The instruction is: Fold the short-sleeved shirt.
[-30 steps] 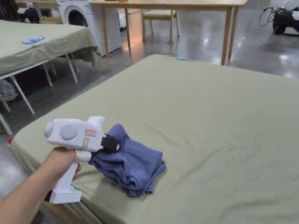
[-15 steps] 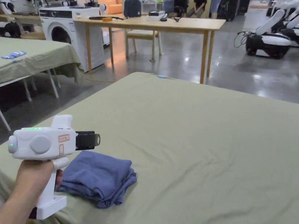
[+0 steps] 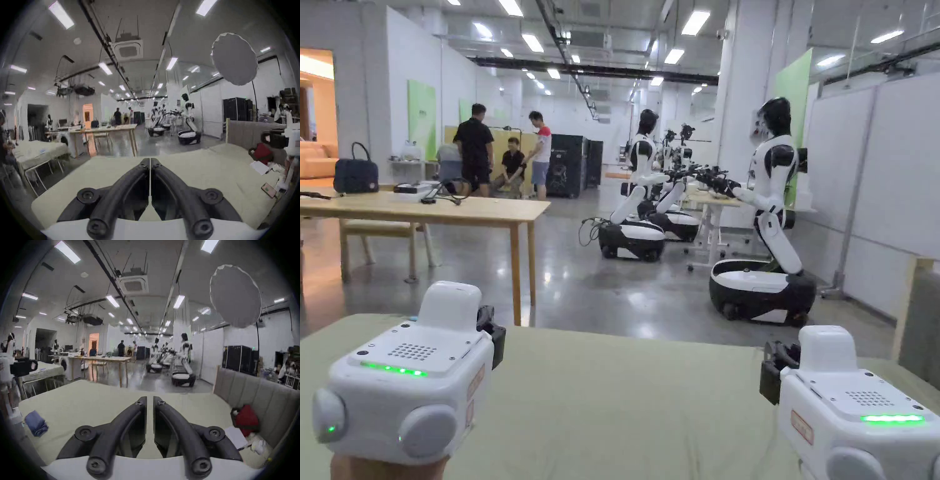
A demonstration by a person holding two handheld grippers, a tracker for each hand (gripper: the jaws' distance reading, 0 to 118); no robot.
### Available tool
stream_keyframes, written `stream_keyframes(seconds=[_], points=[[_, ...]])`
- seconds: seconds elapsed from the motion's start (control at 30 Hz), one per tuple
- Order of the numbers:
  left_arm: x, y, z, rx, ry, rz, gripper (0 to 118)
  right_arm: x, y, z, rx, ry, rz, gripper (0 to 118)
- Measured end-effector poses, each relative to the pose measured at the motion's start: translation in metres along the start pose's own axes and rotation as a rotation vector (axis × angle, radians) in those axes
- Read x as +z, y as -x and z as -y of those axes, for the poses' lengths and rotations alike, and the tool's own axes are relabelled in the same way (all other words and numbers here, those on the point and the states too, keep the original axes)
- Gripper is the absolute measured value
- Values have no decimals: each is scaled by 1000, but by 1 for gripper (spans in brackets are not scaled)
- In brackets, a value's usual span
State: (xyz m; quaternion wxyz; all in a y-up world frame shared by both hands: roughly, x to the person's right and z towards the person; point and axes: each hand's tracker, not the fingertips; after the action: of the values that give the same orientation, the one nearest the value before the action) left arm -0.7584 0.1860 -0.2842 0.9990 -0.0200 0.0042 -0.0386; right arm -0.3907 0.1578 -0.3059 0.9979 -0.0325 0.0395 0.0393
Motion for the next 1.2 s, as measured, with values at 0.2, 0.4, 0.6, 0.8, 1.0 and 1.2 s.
stream_keyframes(seconds=[0.2, 0.4, 0.6, 0.8, 1.0, 1.2], points=[[-8, -38, -29, 5, -6, 78, 0, 5, -8, -28, 3, -2, -22, 10], [-11, -52, -27, -17, 16, 88, 0, 13, -5, -39, -13, -36, -42, 10], [-10, -56, -26, -29, 17, 95, 8, 10, -4, -35, -28, -18, -40, 17], [-8, -58, -22, -24, 21, 102, 36, 8, -1, -31, -34, -7, -50, 64], [-7, -60, -14, -9, 10, 116, 118, 9, 2, -27, -65, -18, -100, 118], [-7, -57, -10, 3, 40, 113, 118, 9, 5, -35, -116, 45, -103, 118]])
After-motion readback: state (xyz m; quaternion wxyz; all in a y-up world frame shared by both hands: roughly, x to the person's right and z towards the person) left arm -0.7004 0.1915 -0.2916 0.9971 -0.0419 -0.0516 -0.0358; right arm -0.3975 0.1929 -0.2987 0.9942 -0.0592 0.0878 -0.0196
